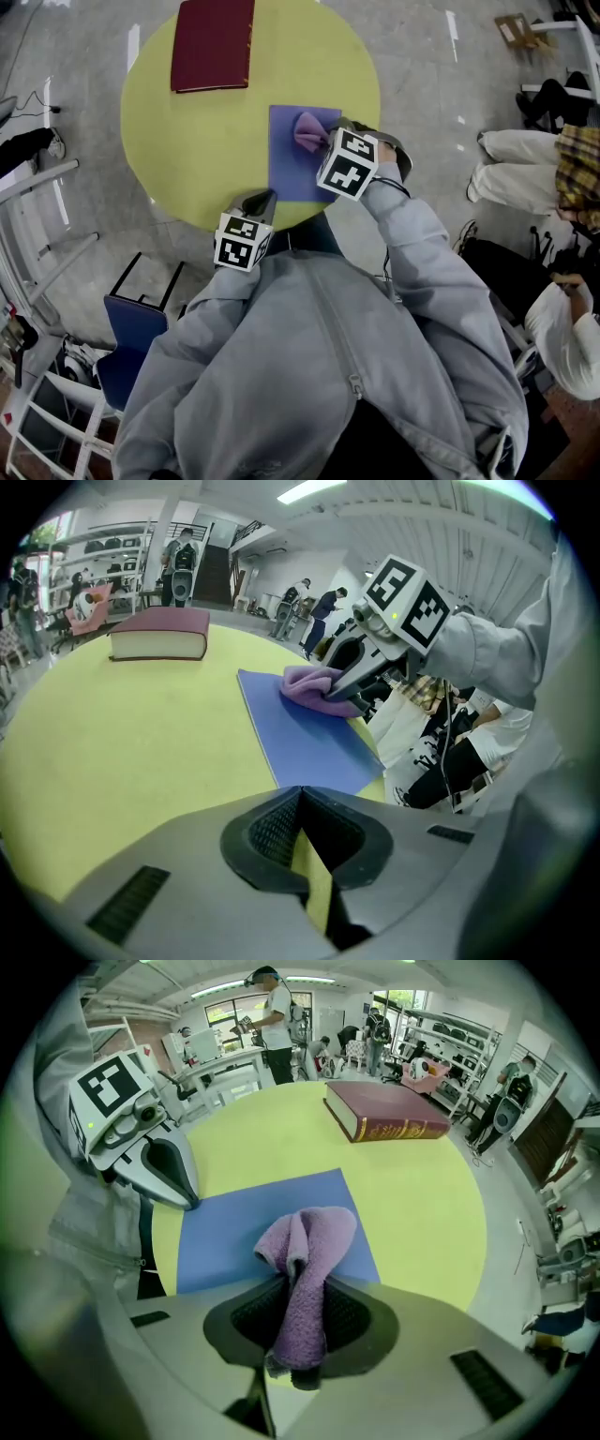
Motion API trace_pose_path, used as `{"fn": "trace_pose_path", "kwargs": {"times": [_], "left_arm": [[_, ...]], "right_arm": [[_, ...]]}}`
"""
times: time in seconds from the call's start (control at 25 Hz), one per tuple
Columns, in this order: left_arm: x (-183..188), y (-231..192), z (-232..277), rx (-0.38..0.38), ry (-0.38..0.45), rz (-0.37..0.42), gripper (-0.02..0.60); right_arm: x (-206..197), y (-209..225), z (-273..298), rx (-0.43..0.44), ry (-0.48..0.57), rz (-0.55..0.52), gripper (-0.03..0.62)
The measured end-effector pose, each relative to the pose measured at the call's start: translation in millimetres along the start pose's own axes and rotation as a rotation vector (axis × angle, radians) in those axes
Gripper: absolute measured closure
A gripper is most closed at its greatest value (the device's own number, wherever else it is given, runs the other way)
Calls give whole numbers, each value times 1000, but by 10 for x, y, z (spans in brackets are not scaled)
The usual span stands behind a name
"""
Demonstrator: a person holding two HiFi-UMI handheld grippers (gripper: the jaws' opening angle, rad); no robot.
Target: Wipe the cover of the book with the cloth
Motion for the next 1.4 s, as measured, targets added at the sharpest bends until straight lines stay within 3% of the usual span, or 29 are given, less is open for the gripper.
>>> {"fn": "trace_pose_path", "kwargs": {"times": [0.48, 0.72, 0.92, 1.4], "left_arm": [[-30, 3, -22, -6, 1, 16, 563], [-25, 14, -6, -14, -6, 23, 563], [3, 4, 6, -17, -4, 24, 563], [6, 25, 7, -20, -6, 23, 563]], "right_arm": [[-406, 58, -86, -31, -77, 54, 493], [-439, 60, -148, -20, -55, 100, 493], [-255, 44, -330, -23, 42, 127, 492], [455, -330, -497, 20, 192, 39, 492]]}}
Point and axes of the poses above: the fingertips, and each gripper's own axes: z forward along the fingers, y to its right, x out of its top, the point moved 3 cm from there along -z, backward along the fingers, and after that the axes turned 2 degrees about z, right-handed, at the moved point
